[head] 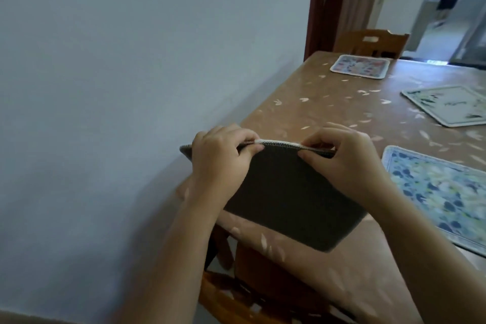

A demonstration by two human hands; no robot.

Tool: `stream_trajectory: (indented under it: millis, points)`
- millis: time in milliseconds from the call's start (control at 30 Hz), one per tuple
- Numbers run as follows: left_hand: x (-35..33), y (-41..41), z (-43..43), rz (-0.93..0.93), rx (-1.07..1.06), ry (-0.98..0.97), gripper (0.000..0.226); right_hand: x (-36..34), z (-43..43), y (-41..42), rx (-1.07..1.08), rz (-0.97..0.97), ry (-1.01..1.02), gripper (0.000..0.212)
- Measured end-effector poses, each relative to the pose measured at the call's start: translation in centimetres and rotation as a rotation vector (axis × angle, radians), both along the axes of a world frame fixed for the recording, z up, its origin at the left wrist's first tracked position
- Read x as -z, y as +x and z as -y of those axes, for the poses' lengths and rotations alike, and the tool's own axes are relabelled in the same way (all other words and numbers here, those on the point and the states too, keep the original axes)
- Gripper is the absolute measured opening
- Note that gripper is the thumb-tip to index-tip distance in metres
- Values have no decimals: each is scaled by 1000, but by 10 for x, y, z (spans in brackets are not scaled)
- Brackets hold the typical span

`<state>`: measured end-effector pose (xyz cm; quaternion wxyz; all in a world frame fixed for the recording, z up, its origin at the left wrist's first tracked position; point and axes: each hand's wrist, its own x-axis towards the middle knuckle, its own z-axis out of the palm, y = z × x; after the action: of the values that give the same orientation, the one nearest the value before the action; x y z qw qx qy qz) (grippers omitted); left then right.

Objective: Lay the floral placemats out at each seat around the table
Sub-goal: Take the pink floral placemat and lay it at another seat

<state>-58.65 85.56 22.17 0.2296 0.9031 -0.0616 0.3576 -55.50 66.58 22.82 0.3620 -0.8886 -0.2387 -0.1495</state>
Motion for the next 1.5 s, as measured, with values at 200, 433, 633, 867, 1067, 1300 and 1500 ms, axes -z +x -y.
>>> stream_trajectory:
  millis: [200, 433, 633, 867, 1067, 1300, 1500]
  points:
    - [16, 61, 6, -73, 143, -69, 5, 16, 8, 42, 111, -40, -4, 4]
    - [23, 157, 36, -51, 194, -43, 5, 26, 32, 129, 248, -20, 20, 5]
    - [47, 216, 54, 70, 244, -28, 4, 53, 44, 175, 394, 117, 98, 4]
    - [153, 200, 43, -230, 319, -127, 13, 162, 40, 154, 356, -193, 229, 10]
    - [230, 160, 20, -576, 370, -130, 13, 245, 19, 104, 404, -491, 212, 6]
    - [280, 125, -1, -802, 412, -174, 12, 287, -3, 60, 425, -676, 116, 5]
    - [295, 111, -14, -830, 428, -193, 10, 292, -16, 45, 432, -669, 42, 7]
